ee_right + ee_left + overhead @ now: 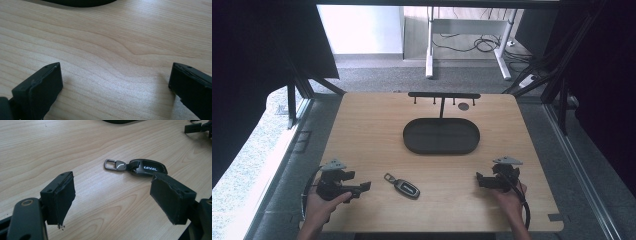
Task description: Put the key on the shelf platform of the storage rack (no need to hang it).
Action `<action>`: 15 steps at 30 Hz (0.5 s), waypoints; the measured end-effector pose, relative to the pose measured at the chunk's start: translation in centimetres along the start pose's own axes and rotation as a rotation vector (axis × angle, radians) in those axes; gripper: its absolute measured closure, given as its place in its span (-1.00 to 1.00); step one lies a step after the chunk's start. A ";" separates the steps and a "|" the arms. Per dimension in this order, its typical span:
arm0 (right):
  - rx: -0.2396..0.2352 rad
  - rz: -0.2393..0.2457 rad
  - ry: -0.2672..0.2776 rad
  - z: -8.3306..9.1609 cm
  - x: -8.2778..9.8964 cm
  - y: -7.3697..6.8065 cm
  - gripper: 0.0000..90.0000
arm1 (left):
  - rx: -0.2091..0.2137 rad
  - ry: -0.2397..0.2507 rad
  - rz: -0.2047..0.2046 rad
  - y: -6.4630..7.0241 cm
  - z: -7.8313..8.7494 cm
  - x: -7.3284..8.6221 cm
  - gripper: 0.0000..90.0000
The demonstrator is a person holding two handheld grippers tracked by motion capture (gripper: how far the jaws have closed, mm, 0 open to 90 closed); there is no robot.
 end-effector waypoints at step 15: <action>-0.019 0.065 -0.004 1.7 0.0 -0.9 -0.52 | -0.007 -0.004 -0.006 0.3 -0.1 0.1 -0.55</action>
Point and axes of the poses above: each handheld gripper's, and its own axes: z roughly backward along the jaws, x roughly out of its underside, y roughly to its right, the point moved 2 cm from there along -z, roughly forward along the jaws
